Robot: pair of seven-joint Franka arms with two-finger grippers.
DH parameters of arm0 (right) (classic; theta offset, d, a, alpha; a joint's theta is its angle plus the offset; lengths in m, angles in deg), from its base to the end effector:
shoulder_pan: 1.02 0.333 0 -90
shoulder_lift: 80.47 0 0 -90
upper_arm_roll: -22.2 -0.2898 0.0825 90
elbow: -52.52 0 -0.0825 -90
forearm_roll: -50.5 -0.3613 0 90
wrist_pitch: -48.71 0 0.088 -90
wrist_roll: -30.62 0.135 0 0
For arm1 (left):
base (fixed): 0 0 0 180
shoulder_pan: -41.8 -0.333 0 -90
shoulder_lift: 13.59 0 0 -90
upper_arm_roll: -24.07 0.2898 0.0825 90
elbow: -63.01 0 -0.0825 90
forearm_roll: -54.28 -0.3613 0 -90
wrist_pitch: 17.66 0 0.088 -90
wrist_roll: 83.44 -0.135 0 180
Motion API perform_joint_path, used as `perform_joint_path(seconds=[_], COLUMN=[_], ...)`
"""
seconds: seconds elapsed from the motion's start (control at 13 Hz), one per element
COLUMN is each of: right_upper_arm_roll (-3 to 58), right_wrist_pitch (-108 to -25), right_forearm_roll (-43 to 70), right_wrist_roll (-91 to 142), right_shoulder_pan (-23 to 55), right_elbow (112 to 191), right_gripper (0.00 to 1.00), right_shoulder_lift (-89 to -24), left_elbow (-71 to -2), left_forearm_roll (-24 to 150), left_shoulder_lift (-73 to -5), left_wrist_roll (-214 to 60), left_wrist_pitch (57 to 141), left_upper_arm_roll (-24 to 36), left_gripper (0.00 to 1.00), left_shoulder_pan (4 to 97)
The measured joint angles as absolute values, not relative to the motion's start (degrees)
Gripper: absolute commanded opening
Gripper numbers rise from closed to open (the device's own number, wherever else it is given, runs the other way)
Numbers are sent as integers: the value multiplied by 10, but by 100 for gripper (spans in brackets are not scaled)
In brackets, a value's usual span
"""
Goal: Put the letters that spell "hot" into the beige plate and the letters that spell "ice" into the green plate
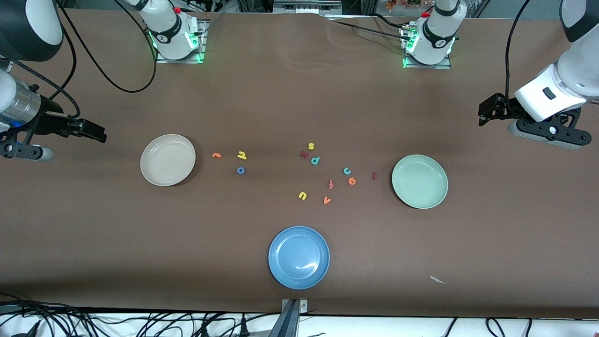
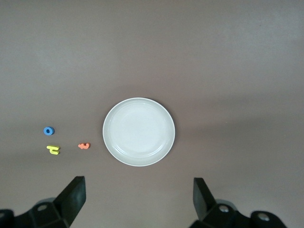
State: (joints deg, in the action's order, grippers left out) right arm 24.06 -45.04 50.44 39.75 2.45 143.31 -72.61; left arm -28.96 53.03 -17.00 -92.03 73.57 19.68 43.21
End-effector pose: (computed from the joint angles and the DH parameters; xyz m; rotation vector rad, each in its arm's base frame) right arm 0.5668 0.0170 0.4940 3.1207 -0.2051 -0.1326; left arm 0.5426 -0.0512 0.5247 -3.0992 0.3933 0.1135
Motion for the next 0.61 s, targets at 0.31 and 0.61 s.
perform_joint_path(seconds=[0.31,0.61], right_upper_arm_roll=[241,241], right_wrist_pitch=[-450,-450], right_forearm_roll=[504,504], right_wrist_roll=[397,397], right_shoulder_pan=[25,25], right_elbow=[1433,1433], right_gripper=[100,100], right_shoulder_lift=[-726,-726], left_elbow=[-290,-290], left_forearm_roll=[530,530], left_shoulder_lift=[-179,-180], left_wrist_roll=[-920,-920], left_wrist_pitch=[743,745], left_upper_arm_roll=[197,197], left_gripper=[100,100], left_shoulder_pan=[432,432])
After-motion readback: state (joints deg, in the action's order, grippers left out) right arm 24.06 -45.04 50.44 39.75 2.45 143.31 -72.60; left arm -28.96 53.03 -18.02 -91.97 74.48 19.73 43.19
